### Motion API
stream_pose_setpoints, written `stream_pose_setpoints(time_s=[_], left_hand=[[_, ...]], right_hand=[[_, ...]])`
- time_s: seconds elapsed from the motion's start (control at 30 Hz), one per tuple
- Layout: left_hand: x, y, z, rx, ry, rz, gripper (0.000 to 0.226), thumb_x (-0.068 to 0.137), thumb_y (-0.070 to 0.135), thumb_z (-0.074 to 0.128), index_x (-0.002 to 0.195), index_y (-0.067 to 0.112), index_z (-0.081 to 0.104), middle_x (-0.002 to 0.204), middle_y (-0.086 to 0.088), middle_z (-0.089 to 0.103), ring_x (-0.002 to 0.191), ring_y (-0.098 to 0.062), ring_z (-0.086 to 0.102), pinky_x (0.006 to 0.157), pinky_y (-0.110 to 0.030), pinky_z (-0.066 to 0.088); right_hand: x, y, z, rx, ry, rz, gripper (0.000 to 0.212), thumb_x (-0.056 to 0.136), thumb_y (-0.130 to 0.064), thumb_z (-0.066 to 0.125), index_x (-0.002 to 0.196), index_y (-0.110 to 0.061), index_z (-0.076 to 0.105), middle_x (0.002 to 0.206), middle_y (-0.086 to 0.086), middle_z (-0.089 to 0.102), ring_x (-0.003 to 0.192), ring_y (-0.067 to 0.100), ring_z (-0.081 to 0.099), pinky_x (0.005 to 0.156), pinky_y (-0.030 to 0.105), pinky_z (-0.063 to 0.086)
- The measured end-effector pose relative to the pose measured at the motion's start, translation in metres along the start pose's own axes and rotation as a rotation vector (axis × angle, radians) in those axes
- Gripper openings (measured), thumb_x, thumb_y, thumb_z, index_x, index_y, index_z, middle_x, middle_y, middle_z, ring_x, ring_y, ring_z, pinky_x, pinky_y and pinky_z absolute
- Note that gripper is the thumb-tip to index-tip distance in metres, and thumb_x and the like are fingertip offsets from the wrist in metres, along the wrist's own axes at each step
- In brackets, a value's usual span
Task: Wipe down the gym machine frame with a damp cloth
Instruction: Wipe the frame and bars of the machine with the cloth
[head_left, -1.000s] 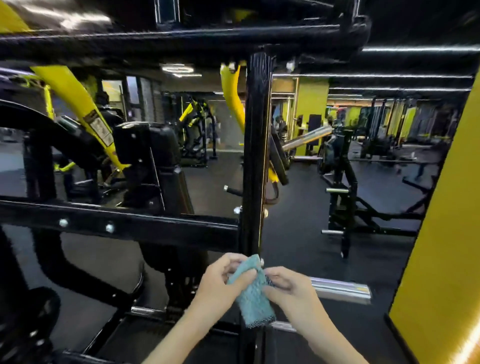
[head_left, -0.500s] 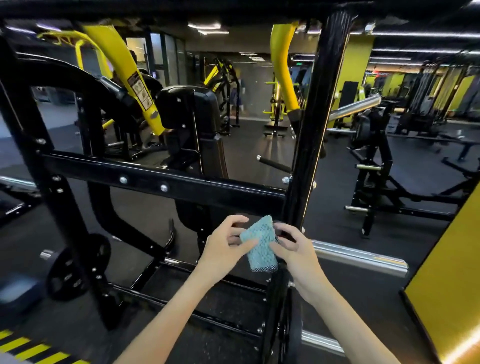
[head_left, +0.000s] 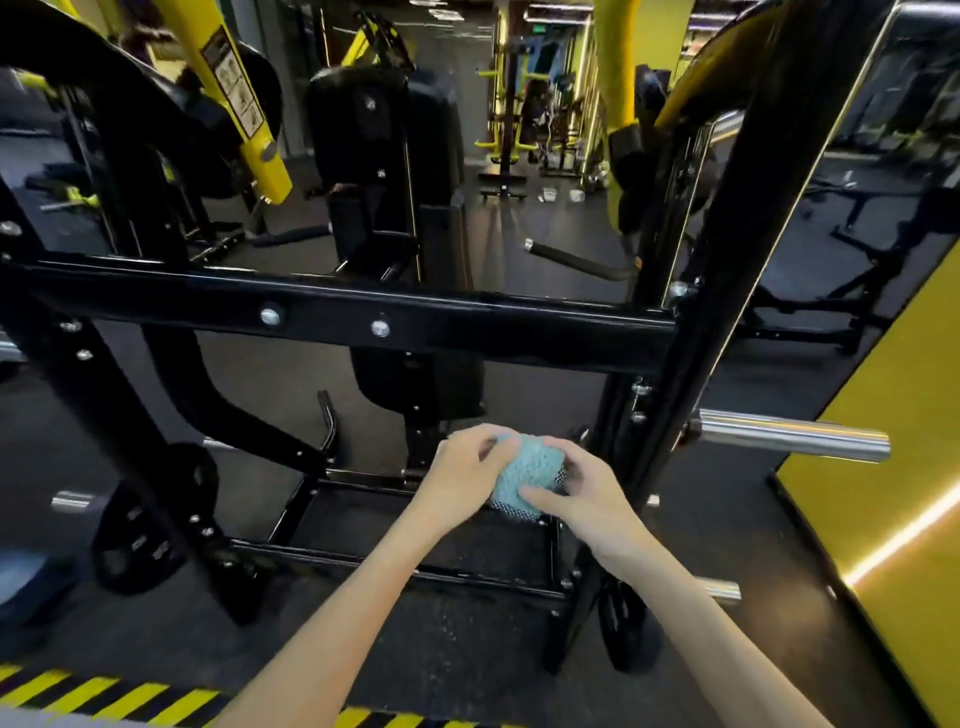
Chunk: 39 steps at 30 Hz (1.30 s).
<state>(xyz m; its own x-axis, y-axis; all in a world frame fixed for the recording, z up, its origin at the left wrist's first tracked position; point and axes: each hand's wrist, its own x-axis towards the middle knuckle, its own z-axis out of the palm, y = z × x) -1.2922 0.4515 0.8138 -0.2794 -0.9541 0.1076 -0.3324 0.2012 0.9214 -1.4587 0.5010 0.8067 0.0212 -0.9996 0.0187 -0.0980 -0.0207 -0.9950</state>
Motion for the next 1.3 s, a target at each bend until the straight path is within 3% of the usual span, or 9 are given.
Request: stream_pose_setpoints(time_s=[0.1,0.2,0.33,0.47,0.67,0.9,1.07,1.17,1.3], left_hand=[[0.007,-0.016,0.004,-0.057,-0.047,-0.071,0.012,0.099,0.03,0.057,0.102,0.03,0.069,0.103,0.014,0.071,0.099,-0.001,0.065,0.084,-0.016,0.049],[0.016,-0.037,0.017,-0.078,-0.118,-0.107,0.012,0.099,0.036,0.057,0.105,0.034,0.067,0.105,0.01,0.071,0.102,-0.007,0.065,0.091,-0.027,0.051],[0.017,-0.07,0.034,-0.139,-0.233,-0.194,0.035,0.09,0.03,0.071,0.122,0.039,0.058,0.121,0.014,0.062,0.107,-0.009,0.064,0.092,-0.026,0.053],[0.023,-0.116,0.056,-0.109,-0.191,-0.236,0.026,0.09,0.022,0.073,0.107,0.038,0.063,0.112,0.004,0.069,0.102,-0.012,0.066,0.087,-0.02,0.052],[0.034,-0.176,0.079,-0.003,-0.141,-0.286,0.015,0.093,0.03,0.067,0.108,0.026,0.066,0.106,0.005,0.072,0.101,-0.009,0.067,0.095,-0.034,0.052],[0.034,-0.235,0.104,-0.138,-0.07,-0.336,0.017,0.097,0.023,0.062,0.109,0.036,0.061,0.105,0.012,0.069,0.1,-0.002,0.064,0.089,-0.022,0.053],[0.037,-0.287,0.102,-0.104,-0.168,-0.374,0.023,0.099,0.027,0.058,0.121,0.023,0.062,0.112,0.008,0.068,0.105,-0.006,0.063,0.091,-0.018,0.049],[0.029,-0.33,0.106,0.015,-0.236,-0.324,0.027,0.1,0.029,0.057,0.123,0.018,0.062,0.109,0.006,0.067,0.1,-0.006,0.062,0.082,-0.008,0.045],[0.002,-0.386,0.13,0.142,-0.186,-0.353,0.033,0.099,0.031,0.058,0.128,0.017,0.062,0.108,0.001,0.069,0.099,-0.014,0.064,0.09,-0.029,0.05]], right_hand=[[0.005,0.016,0.0,0.032,0.058,0.05,0.031,0.08,-0.003,0.077,0.109,-0.009,0.068,0.103,0.007,0.074,0.1,0.025,0.069,0.093,0.047,0.054],[0.011,0.036,-0.008,0.087,0.022,0.122,0.028,0.084,-0.007,0.073,0.111,-0.006,0.068,0.103,0.01,0.074,0.1,0.029,0.07,0.084,0.037,0.057],[0.021,0.067,-0.016,0.217,-0.008,0.273,0.025,0.09,-0.018,0.066,0.112,-0.01,0.069,0.106,0.01,0.074,0.102,0.028,0.069,0.088,0.035,0.055],[0.032,0.11,-0.011,0.279,0.031,0.429,0.03,0.086,-0.031,0.065,0.11,-0.013,0.071,0.107,0.007,0.074,0.107,0.022,0.067,0.097,0.037,0.051],[0.032,0.161,0.009,0.526,0.122,0.515,0.033,0.092,-0.019,0.063,0.124,-0.012,0.063,0.12,0.005,0.07,0.116,0.015,0.063,0.102,0.031,0.047],[0.052,0.226,0.059,0.767,0.53,0.522,0.035,0.089,-0.005,0.067,0.123,-0.003,0.061,0.12,0.015,0.068,0.115,0.025,0.063,0.103,0.036,0.048],[0.067,0.279,0.08,0.813,0.645,0.615,0.038,0.091,-0.01,0.068,0.127,-0.003,0.06,0.123,0.013,0.067,0.106,0.022,0.066,0.09,0.03,0.051],[0.067,0.322,0.097,0.761,0.682,0.693,0.037,0.092,-0.02,0.068,0.125,-0.006,0.058,0.115,0.008,0.068,0.098,0.017,0.064,0.087,0.031,0.05],[0.055,0.387,0.122,0.766,0.715,0.782,0.04,0.096,-0.024,0.063,0.13,-0.008,0.052,0.123,0.01,0.064,0.11,0.024,0.064,0.096,0.042,0.053]])
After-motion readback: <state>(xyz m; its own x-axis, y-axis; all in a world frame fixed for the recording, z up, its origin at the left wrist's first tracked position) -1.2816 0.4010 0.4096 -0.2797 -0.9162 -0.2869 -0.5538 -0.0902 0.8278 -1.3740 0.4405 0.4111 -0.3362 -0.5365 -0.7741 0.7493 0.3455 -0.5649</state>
